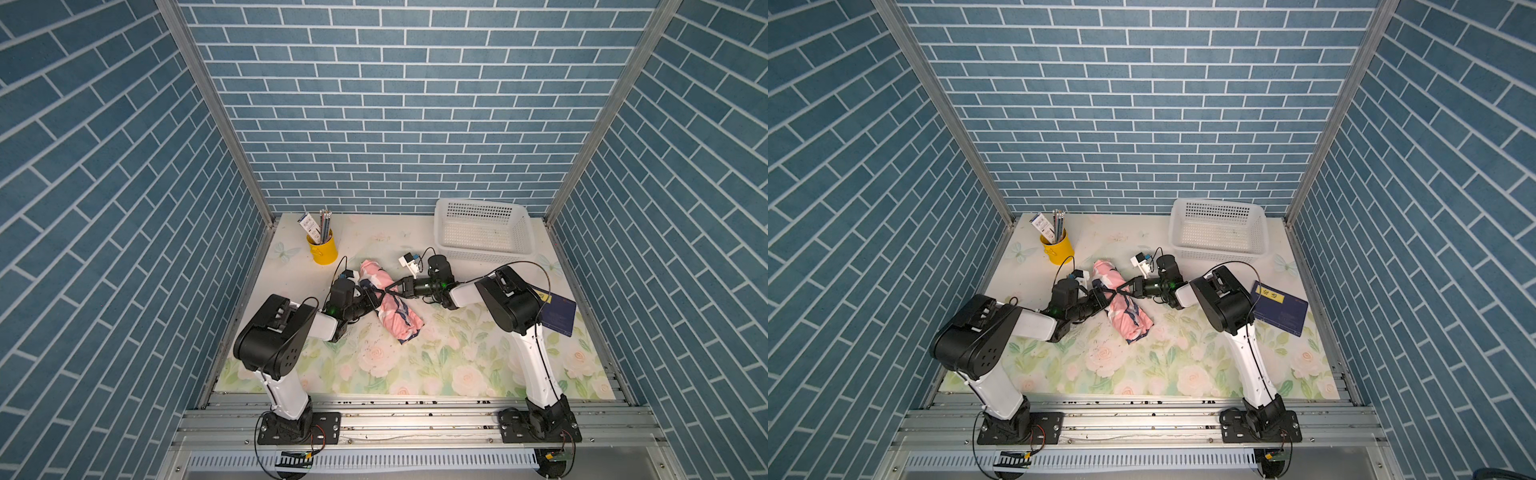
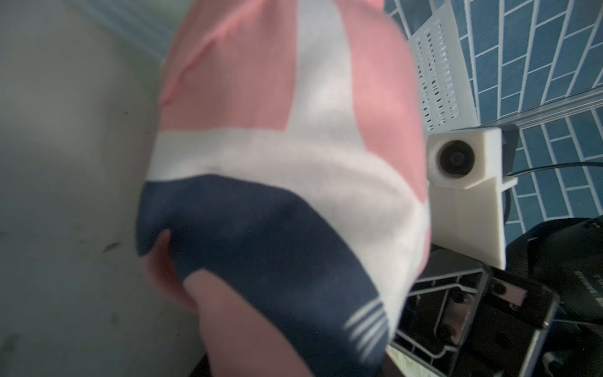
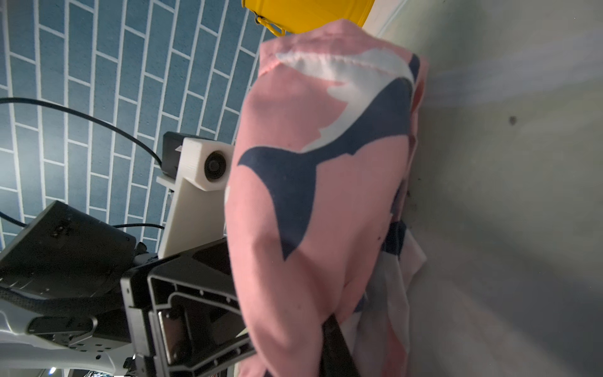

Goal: Roll up the shorts
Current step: Pick up the shorts from the center of the board.

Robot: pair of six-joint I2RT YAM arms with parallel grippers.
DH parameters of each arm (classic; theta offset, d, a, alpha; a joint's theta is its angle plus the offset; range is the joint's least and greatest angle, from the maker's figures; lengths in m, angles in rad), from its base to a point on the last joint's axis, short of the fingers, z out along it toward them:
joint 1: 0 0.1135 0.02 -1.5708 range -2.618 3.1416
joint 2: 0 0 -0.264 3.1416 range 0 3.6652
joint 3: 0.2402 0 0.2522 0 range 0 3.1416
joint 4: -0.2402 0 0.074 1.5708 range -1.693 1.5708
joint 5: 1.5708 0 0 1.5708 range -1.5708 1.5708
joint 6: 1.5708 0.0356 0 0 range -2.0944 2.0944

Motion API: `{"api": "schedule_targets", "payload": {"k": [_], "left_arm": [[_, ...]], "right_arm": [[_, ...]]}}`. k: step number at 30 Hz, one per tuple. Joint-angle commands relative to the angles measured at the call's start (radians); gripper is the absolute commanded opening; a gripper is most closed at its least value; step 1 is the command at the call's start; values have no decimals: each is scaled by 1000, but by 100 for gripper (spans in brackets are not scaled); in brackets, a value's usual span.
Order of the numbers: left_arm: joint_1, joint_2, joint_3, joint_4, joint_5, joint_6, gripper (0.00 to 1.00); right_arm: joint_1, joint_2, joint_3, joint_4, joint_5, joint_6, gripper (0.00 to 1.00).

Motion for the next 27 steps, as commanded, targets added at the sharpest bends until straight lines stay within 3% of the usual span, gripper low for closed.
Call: {"api": "schedule_targets", "payload": {"k": [1,12,17,27], "left_arm": [[8,-91,-19,-85,-41,18,65],[66,-429,-19,-417,-217,71,79],[77,-457,-19,-487,-234,91,79],[84,-494,-87,-462,-245,53,76]], "right_arm": [[-4,-28,-9,78,-12,31,0],[-21,-81,-32,55,59,14,0],[-20,-80,-29,49,64,17,0],[-28,-123,-35,171,89,112,0]]}}
